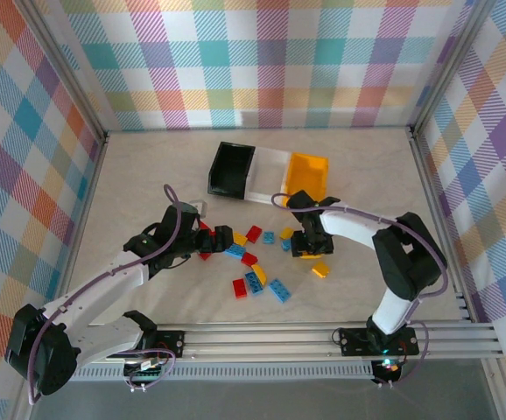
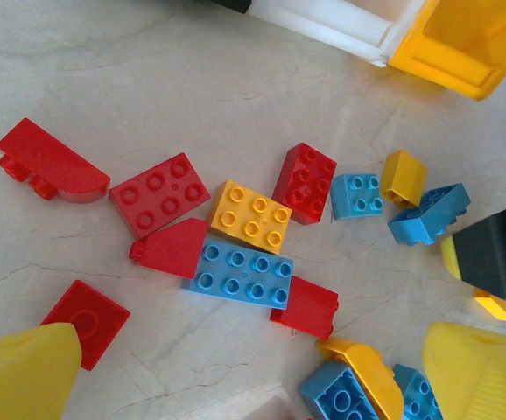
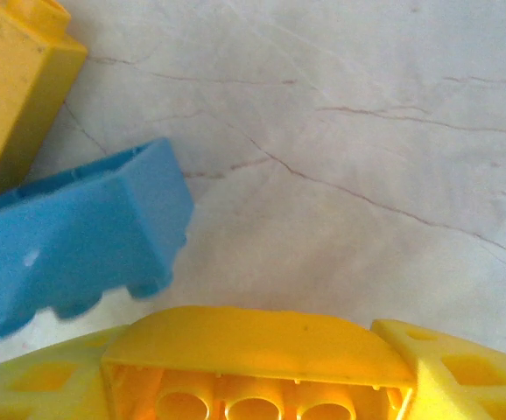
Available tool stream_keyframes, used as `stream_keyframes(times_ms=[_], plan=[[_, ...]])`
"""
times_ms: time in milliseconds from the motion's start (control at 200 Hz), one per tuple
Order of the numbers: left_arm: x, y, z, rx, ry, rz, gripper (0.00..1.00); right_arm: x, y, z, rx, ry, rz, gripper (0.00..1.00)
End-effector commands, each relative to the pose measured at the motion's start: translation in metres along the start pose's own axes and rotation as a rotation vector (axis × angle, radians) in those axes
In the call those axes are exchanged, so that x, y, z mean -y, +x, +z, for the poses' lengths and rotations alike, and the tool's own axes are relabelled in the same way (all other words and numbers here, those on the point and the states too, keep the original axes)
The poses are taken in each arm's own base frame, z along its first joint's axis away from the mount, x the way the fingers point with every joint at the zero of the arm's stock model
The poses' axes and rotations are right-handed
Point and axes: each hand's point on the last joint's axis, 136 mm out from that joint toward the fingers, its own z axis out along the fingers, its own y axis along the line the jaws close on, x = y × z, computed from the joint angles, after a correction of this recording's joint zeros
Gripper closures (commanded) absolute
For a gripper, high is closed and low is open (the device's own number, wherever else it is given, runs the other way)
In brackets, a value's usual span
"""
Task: Sort the legos into containers by color
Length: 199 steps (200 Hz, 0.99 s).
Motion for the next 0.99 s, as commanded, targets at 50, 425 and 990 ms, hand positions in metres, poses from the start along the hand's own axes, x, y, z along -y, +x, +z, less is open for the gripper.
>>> stream_keyframes(times_ms=[50, 425, 990], plan=[[-0.001, 0.002, -0.005, -0.003, -0.013, 0.018, 0.00, 0.003, -0.006, -0.051, 0.089, -0.020, -0.001, 0.40], [0.005, 0.000, -0.001, -0.012, 0.013, 0.017, 0.00, -0.011, -0.128, -0.119, 0.305, -0.078, -0.025, 0.39], [-0.007, 0.004, -0.015, -0.002, -0.039, 0.048, 0.00, 0.003, -0.209, -0.048, 0.231, -0.033, 0.018, 0.33]])
